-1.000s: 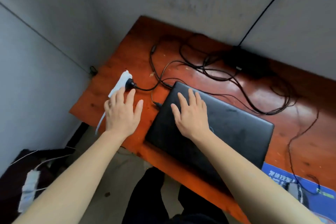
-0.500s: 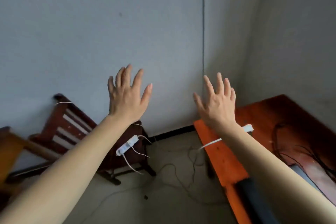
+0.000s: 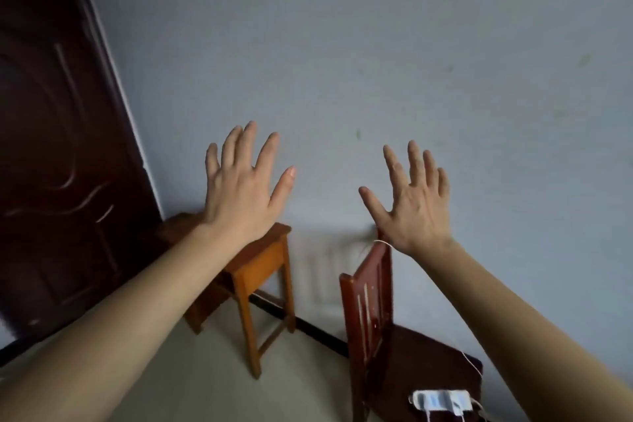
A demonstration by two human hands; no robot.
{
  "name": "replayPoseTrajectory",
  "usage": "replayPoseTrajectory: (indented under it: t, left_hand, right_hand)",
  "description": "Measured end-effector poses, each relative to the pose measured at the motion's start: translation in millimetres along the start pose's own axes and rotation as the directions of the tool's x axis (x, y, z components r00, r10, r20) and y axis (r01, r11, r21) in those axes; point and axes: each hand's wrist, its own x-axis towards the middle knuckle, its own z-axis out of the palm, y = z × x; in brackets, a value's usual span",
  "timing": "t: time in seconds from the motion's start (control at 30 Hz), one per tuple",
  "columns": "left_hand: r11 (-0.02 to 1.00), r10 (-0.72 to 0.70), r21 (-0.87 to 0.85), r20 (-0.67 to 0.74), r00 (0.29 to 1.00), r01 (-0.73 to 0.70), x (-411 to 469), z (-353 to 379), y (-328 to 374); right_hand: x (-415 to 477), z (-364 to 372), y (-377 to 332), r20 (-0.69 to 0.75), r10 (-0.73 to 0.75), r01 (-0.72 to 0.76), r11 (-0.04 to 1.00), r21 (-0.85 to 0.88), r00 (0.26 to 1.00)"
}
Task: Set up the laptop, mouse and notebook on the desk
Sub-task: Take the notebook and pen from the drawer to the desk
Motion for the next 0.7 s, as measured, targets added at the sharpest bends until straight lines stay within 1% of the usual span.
replayPoseTrajectory:
  t: [0.2, 0.27, 0.37, 0.43, 0.53, 0.57, 0.7]
  left_hand:
    - [0.973, -0.138, 0.18, -0.039, 0.99, 0.143, -13, 19, -150]
    - [0.96, -0.185, 0.205, -0.057, 0.981, 0.193, -21, 34, -192]
    - [0.923, -0.297, 0.249, -0.02, 0.955, 0.292, -30, 67, -253]
    - [0.903, -0.343, 0.279, 0.008, 0.939, 0.327, -30, 89, -287]
    - [0.872, -0.387, 0.337, 0.029, 0.922, 0.355, -15, 128, -344]
    - [0.859, -0.407, 0.353, 0.03, 0.913, 0.372, -3, 146, -369]
    - [0.826, -0.468, 0.363, 0.018, 0.883, 0.43, 46, 191, -446]
  right_hand:
    - [65, 100, -139, 0.035, -0.203, 0.198, 0.975, 0.1, 0.979]
    - [80, 136, -177, 0.039, -0.271, 0.264, 0.956, 0.129, 0.962]
    - [108, 201, -230, 0.052, -0.37, 0.355, 0.916, 0.184, 0.928]
    - [130, 244, -255, 0.041, -0.418, 0.402, 0.892, 0.207, 0.908]
    - [173, 312, -292, 0.027, -0.444, 0.425, 0.872, 0.243, 0.896]
    - [194, 341, -307, 0.033, -0.453, 0.43, 0.865, 0.259, 0.891]
    - [269, 418, -356, 0.078, -0.494, 0.456, 0.844, 0.283, 0.866]
